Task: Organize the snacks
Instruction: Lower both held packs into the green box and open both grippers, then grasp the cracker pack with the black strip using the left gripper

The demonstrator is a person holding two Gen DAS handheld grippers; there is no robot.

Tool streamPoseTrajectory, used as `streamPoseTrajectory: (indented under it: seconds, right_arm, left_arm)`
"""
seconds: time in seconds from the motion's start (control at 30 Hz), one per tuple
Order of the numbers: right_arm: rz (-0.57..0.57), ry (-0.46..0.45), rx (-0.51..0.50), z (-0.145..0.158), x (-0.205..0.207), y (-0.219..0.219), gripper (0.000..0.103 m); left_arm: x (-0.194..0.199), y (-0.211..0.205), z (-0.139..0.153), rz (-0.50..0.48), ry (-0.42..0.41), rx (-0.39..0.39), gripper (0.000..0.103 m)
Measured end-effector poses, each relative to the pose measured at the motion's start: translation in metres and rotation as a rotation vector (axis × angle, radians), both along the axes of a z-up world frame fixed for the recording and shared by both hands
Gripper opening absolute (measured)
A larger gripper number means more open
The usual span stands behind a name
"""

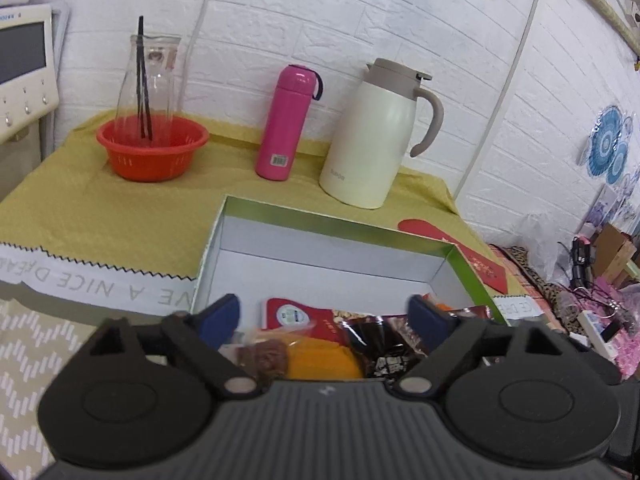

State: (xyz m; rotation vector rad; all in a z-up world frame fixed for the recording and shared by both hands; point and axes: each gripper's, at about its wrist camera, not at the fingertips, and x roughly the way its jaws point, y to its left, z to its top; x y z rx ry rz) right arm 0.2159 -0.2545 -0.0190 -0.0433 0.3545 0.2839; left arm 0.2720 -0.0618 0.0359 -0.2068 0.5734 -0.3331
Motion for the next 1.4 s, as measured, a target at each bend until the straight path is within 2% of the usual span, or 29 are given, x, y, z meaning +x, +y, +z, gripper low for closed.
streamPoseTrajectory:
  seconds: [0.3,0.47,0.93,1.17,1.3,1.4]
  right_arm:
    - [0.016,0.016,0.004,0.001,-0.01,0.001,0.103]
    - [0.026,0.009,0.02,0.008,-0.021,0.001,0.103]
    - [0.027,-0.042,0.044,0.032,-0.077,-0.002,0.103]
    - [0.008,-0.021,0.019,0.022,-0.112,-0.004,0.103]
    - [-0.011,-0.006,0.004,0.01,-0.132,-0.007,0.103]
    - [-0.037,0.031,0.011,-0.002,-0.143,-0.011,0.103]
  left_arm:
    - [-0.01,0.0,0.003,0.017,-0.004,0.033,0.097]
    - [-0.022,0.002,0.011,0.013,-0.017,0.021,0.097]
    - [-0.076,0.0,0.039,0.005,-0.015,0.038,0.097]
    - [-0.117,0.001,0.038,0.021,-0.051,0.096,0.097]
    - [-0.143,0.002,0.029,0.005,-0.074,0.103,0.097]
    - [-0.159,0.005,0.015,0.002,-0.06,0.093,0.097]
